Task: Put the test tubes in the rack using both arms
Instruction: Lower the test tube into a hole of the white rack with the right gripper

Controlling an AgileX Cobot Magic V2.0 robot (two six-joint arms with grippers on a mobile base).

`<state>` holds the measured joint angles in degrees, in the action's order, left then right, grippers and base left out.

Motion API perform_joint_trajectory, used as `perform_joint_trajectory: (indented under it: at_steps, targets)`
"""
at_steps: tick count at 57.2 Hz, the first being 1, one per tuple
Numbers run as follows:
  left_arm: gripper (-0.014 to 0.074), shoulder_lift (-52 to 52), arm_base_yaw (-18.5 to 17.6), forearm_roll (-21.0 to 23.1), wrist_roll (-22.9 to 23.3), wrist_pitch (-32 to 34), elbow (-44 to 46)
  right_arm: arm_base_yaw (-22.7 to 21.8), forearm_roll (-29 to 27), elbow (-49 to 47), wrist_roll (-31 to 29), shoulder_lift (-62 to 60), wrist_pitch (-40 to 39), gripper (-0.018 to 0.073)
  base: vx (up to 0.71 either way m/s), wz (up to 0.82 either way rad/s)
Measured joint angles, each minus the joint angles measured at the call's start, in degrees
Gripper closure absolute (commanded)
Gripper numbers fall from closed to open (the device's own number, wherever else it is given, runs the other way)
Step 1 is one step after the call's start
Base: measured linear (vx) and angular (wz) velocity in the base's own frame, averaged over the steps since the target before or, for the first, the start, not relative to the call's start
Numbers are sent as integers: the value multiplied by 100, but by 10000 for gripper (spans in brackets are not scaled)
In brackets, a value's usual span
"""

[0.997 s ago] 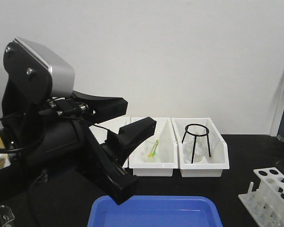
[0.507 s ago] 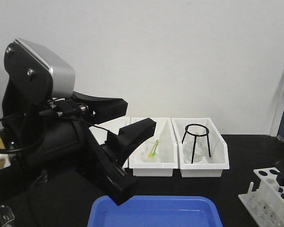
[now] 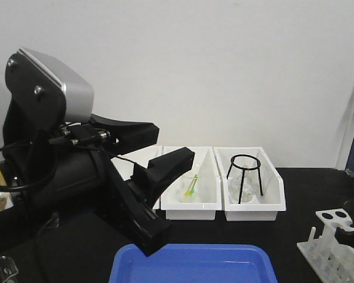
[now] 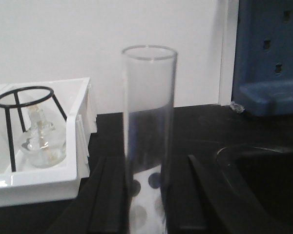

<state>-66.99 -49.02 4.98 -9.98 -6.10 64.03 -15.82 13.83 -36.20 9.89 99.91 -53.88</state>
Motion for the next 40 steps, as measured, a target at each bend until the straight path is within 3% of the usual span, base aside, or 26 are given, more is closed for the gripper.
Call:
perform_joint_trajectory:
  at_steps: [30, 40]
  targets:
    - [150, 0, 0, 0, 0, 0, 0, -7, 143, -12, 0, 741, -237, 561, 0, 0]
    - [150, 0, 0, 17, 0, 0, 0, -15, 179, -12, 0, 741, -237, 517, 0, 0]
